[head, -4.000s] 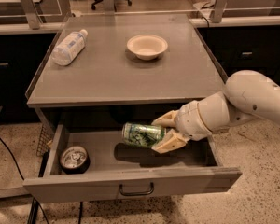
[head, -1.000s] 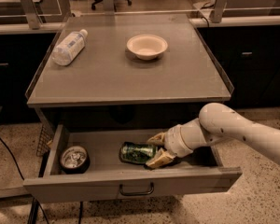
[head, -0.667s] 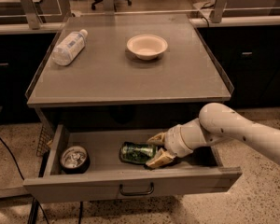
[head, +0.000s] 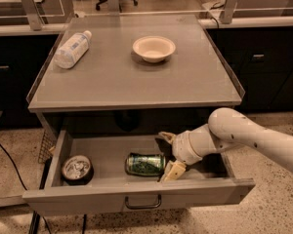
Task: Place green can into top drawer
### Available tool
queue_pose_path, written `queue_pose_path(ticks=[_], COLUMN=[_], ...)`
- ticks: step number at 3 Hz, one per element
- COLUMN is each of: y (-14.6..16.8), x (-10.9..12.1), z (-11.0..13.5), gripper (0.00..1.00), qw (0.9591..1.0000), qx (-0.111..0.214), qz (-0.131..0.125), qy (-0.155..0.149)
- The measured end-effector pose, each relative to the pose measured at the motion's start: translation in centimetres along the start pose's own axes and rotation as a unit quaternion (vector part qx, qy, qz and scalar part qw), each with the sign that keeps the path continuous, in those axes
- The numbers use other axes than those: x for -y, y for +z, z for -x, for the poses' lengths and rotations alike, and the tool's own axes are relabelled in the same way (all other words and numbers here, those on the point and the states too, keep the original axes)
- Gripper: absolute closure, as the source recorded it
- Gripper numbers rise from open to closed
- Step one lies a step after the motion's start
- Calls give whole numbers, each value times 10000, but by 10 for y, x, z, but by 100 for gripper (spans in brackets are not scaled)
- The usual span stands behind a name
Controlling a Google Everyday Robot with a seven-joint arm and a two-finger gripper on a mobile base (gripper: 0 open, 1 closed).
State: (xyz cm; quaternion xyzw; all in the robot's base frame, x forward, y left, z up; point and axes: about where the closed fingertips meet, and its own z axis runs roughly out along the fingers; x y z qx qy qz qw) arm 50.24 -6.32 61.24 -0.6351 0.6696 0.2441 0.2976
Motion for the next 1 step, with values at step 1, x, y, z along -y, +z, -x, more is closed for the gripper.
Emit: queue_pose_path(ticks=[1], y=[0], x=[0], z=[0], gripper=[0], qw=[10000], qx=[0], qz=[0], qy=[0])
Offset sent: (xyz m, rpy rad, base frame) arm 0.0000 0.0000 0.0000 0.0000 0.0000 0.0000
